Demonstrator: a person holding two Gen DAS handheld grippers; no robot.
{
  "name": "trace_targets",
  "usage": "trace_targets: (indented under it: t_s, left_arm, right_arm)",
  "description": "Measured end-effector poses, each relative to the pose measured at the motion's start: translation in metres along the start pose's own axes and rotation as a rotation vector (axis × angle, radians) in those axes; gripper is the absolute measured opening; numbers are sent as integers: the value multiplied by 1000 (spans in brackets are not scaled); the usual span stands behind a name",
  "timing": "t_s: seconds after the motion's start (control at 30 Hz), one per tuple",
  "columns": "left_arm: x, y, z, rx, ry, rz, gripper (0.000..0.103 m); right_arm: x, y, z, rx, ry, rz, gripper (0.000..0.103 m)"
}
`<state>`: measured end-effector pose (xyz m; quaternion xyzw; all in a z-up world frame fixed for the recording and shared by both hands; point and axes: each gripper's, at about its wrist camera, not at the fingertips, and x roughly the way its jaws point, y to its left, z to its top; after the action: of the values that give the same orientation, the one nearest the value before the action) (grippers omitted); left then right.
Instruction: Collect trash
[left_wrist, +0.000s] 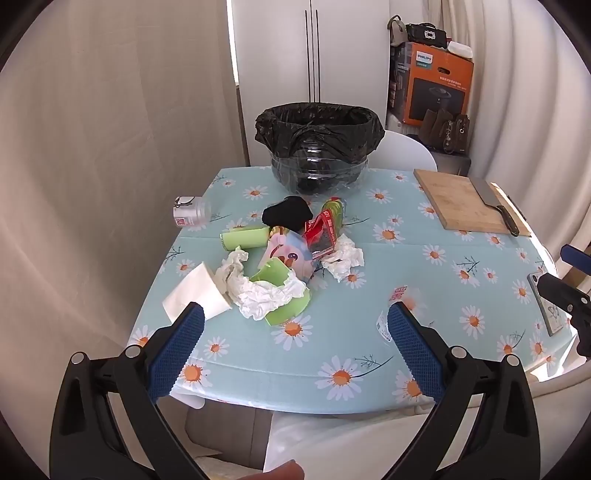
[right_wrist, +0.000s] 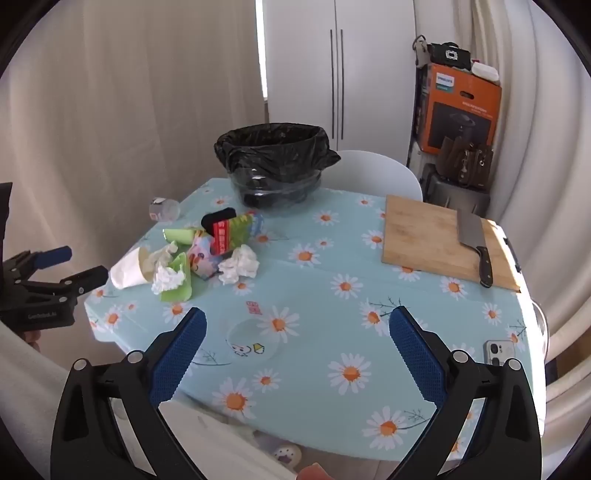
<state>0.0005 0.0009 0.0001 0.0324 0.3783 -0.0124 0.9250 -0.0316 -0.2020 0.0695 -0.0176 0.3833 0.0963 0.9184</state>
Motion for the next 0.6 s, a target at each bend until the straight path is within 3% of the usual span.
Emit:
trace_targets:
  t_s: [0.6]
  left_arm:
    - [-7, 0, -1, 19, -3, -15, 97]
  right_arm:
    - [-3, 3, 0, 4, -1, -15, 95]
